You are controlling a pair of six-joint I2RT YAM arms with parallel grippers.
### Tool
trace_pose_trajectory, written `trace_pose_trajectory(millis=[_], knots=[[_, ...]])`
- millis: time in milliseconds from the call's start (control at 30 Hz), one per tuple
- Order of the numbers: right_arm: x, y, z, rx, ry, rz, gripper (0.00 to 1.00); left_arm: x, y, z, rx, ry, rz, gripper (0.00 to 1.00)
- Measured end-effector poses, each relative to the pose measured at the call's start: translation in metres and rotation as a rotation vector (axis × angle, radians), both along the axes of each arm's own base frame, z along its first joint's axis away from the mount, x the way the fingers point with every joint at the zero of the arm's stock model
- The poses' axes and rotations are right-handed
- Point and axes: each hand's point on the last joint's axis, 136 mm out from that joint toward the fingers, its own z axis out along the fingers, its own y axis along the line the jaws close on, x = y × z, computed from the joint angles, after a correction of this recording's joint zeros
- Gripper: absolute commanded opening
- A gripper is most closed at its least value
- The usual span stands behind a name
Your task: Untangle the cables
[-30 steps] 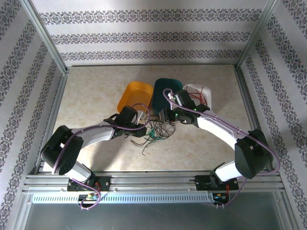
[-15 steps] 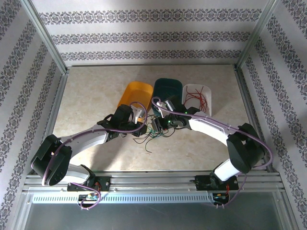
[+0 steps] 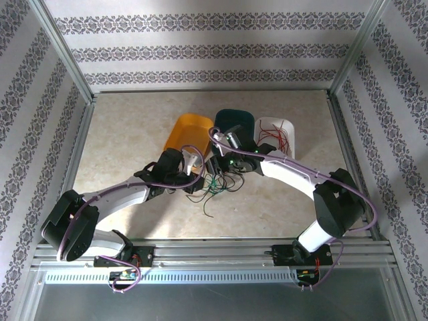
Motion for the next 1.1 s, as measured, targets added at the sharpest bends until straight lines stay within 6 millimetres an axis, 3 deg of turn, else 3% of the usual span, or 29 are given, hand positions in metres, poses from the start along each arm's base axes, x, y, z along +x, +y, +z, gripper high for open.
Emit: trace_pose_trajectory(millis=[267, 633, 733, 833, 867, 1033, 1100], knots=[[0.011, 0.002, -0.021, 0.002, 0.048, -0.004, 0.46, -0.003, 0.002, 0.012, -0.026, -0.042, -0.001, 0.08], [0.010, 0.013, -0.016, 0.052, 0.060, 0.036, 0.44, -0.005, 0.004, 0.017, -0.034, -0.074, -0.006, 0.07], [0.012, 0.015, -0.020, 0.053, 0.068, 0.037, 0.35, -0.005, 0.004, 0.017, -0.033, -0.076, -0.008, 0.07], [0.014, 0.018, -0.020, 0.062, 0.073, 0.037, 0.09, -0.005, 0.004, 0.017, -0.032, -0.078, -0.007, 0.08], [0.013, 0.019, -0.019, 0.066, 0.075, 0.041, 0.00, -0.005, 0.005, 0.017, -0.031, -0.080, -0.005, 0.09], [0.015, 0.022, -0.014, 0.074, 0.051, 0.038, 0.00, -0.005, 0.004, 0.017, -0.031, -0.081, -0.010, 0.41], [0.018, 0.020, -0.007, 0.083, 0.032, 0.029, 0.00, -0.005, 0.004, 0.017, -0.031, -0.081, -0.011, 0.43]])
